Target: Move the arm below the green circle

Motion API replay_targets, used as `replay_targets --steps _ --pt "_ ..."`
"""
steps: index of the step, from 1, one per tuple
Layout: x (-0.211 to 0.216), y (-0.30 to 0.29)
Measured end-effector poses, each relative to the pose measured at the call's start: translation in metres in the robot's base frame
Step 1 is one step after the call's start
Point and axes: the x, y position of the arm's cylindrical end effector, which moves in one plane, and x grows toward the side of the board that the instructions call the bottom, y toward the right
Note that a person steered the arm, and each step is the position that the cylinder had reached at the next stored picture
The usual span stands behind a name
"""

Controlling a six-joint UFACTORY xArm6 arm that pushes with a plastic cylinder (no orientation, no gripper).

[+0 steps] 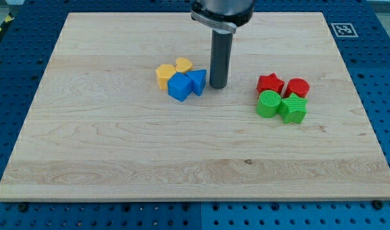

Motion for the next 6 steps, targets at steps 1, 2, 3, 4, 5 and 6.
replay_targets --steps 1,2,3,4,5,6 --pt "0.024 0.009" --pt "0.039 0.009" --pt "0.061 0.009" --pt "0.088 0.026" --pt "0.090 0.028" --pt "0.090 0.028"
